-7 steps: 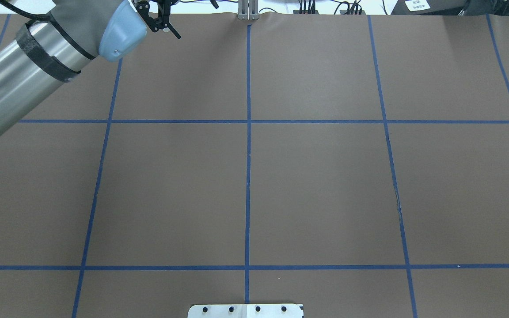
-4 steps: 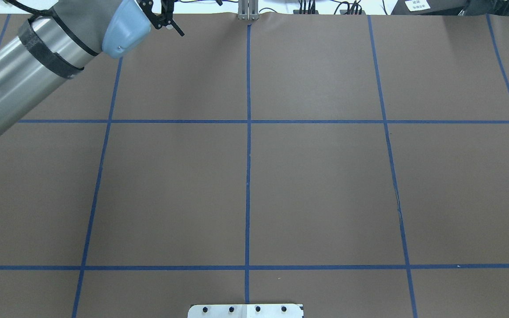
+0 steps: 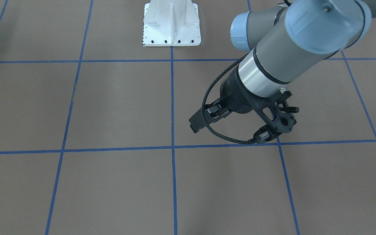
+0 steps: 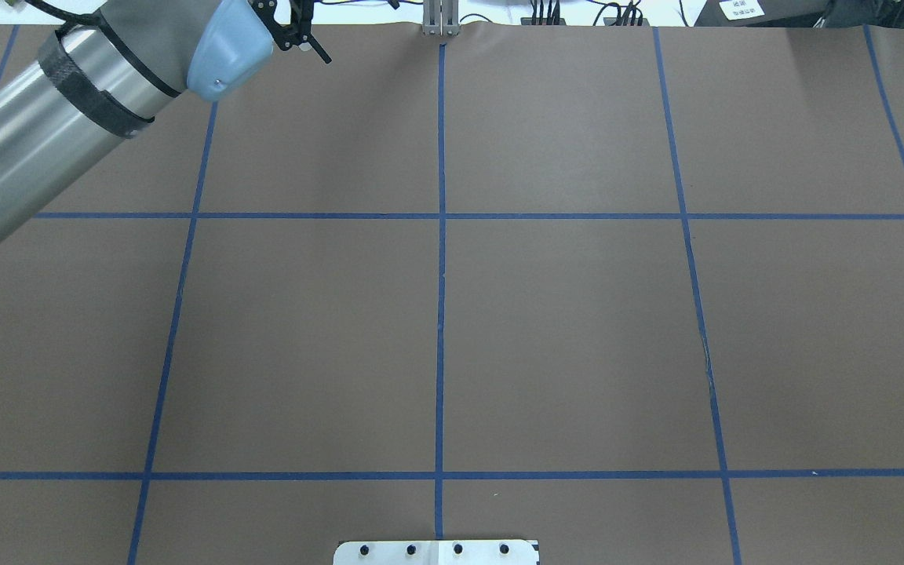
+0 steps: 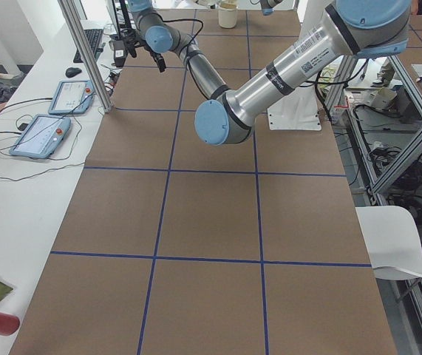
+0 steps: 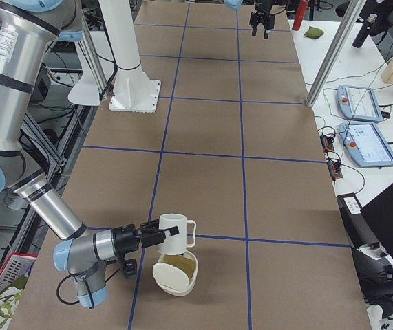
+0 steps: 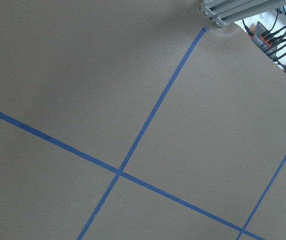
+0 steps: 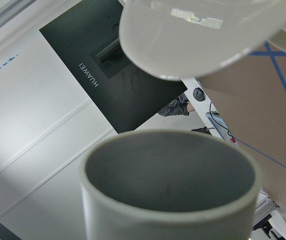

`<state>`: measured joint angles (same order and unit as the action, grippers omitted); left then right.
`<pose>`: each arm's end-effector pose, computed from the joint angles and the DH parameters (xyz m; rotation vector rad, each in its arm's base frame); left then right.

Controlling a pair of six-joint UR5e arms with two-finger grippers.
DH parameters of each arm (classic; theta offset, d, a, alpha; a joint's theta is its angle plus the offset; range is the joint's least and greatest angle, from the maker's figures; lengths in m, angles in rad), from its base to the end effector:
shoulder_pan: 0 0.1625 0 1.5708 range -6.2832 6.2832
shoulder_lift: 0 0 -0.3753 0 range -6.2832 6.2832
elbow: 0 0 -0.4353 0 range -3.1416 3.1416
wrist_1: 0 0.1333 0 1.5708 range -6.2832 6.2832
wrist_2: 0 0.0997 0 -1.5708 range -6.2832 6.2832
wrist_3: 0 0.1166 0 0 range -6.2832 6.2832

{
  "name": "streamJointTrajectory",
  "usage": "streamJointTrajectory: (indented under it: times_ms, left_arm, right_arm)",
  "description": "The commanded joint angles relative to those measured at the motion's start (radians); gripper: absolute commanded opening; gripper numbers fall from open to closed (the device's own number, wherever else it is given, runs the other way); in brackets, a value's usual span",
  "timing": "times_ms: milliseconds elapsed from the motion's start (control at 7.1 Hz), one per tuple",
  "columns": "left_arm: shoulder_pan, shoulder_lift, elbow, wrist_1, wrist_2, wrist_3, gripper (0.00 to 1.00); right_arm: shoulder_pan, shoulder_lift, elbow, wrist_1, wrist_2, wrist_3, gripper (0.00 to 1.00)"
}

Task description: Left arm hands cup to right arm to dump lemon

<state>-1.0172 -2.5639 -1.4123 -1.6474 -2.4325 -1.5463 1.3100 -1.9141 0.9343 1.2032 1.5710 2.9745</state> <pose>0.3445 -0.6426 0.0126 -0.2706 1.1421 -0.4860 0.0752 -0.2352 0.7543 -0.1064 -2.2649 1.7688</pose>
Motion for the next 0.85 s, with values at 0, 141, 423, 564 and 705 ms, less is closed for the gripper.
streamJointTrajectory:
  times_ms: [0, 141, 423, 564, 705]
  left_arm:
    - [0.003, -0.001, 0.003, 0.001, 0.001, -0.001, 1.0]
    - [0.006, 0.001, 0.003, 0.0, 0.001, -0.001, 1.0]
    - [0.006, 0.002, 0.003, 0.0, 0.001, 0.0, 1.0]
    - [0.006, 0.002, 0.004, 0.0, 0.001, 0.0, 1.0]
    - [0.006, 0.001, 0.004, 0.0, 0.001, 0.0, 1.0]
  right_arm:
    - [0.0, 0.0, 0.0, 0.022, 0.001, 0.002, 0.33]
    - [0.0, 0.001, 0.003, 0.025, 0.004, -0.015, 0.33]
    - [0.0, 0.009, 0.011, 0.035, 0.014, -0.185, 0.33]
    - [0.0, 0.009, 0.012, 0.036, 0.02, -0.259, 0.33]
    - [0.0, 0.009, 0.006, 0.036, 0.021, -0.37, 0.33]
